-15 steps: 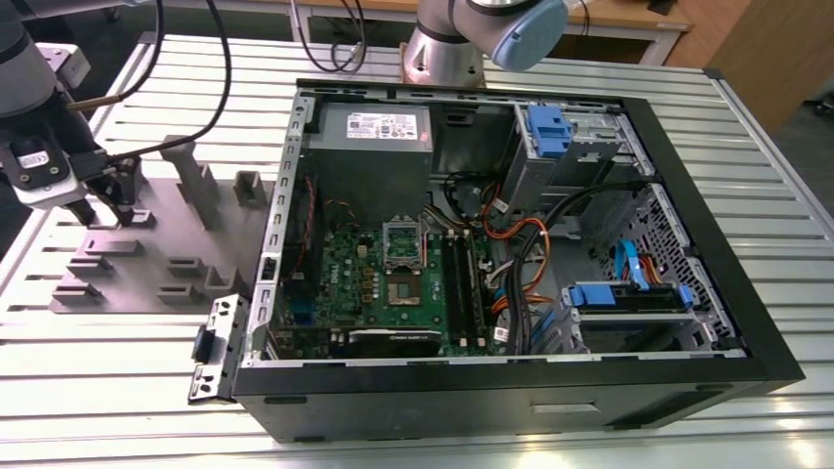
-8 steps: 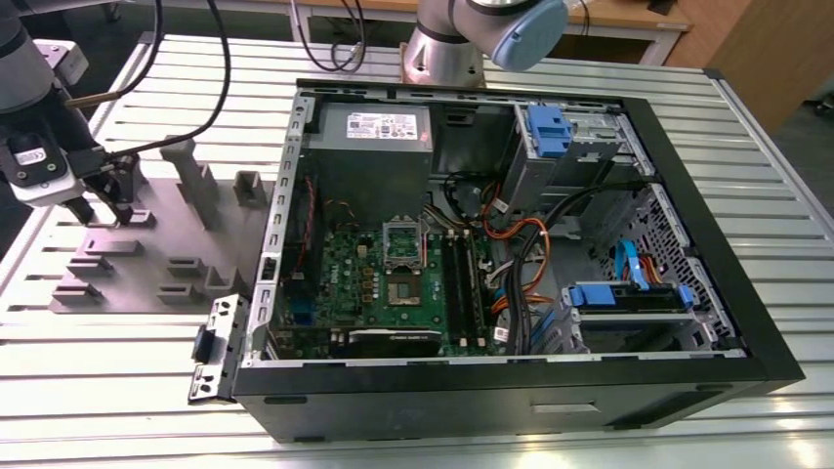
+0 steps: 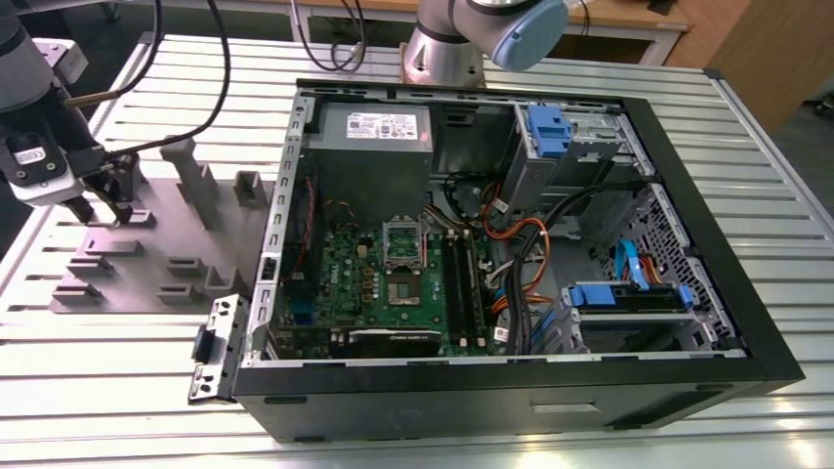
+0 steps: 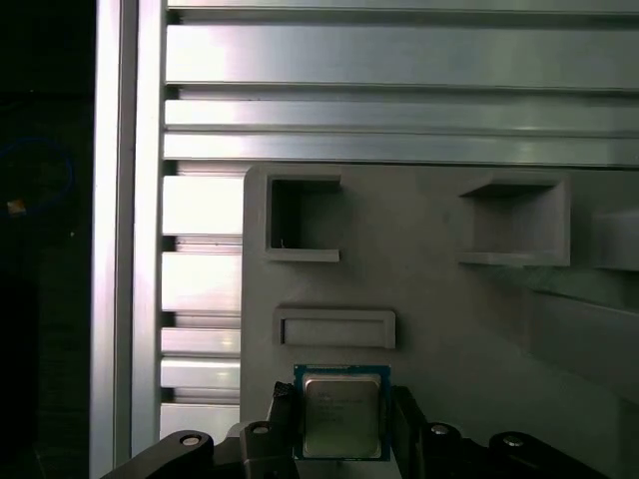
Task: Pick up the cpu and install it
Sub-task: 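Pick up the cpu and move it towards the insertion slot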
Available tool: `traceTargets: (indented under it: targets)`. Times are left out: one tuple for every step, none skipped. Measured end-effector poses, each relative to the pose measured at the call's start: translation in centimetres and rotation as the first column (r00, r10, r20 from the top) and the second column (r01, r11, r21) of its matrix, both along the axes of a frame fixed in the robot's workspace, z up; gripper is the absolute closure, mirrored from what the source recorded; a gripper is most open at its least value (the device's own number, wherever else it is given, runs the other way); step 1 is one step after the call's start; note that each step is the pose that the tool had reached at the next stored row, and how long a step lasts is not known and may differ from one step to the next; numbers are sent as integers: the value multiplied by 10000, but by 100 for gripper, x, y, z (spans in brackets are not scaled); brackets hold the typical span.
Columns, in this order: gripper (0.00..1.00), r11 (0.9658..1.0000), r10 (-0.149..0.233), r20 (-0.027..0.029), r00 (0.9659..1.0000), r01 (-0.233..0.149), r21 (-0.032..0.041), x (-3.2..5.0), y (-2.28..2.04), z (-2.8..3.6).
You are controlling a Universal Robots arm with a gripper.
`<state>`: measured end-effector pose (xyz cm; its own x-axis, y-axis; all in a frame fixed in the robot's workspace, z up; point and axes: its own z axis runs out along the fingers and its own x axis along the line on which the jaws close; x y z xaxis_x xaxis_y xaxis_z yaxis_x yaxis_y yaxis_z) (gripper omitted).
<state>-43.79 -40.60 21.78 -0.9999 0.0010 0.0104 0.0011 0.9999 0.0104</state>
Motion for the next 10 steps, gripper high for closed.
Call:
traceTargets:
  targets:
    - [53,10000,0,0,10000,0,0,0,0,5]
    - [53,10000,0,1,10000,0,1,0,0,11]
    - [53,10000,0,1,10000,0,1,0,0,17]
    - [53,10000,0,1,10000,0,1,0,0,23]
    - [53,10000,0,1,10000,0,1,0,0,30]
    - [53,10000,0,1,10000,0,1,0,0,36]
    - [53,10000,0,1,10000,0,1,0,0,42]
    - [53,10000,0,1,10000,0,1,0,0,48]
    - [53,10000,0,1,10000,0,1,0,0,55]
    - [53,10000,0,2,10000,0,1,0,0,61]
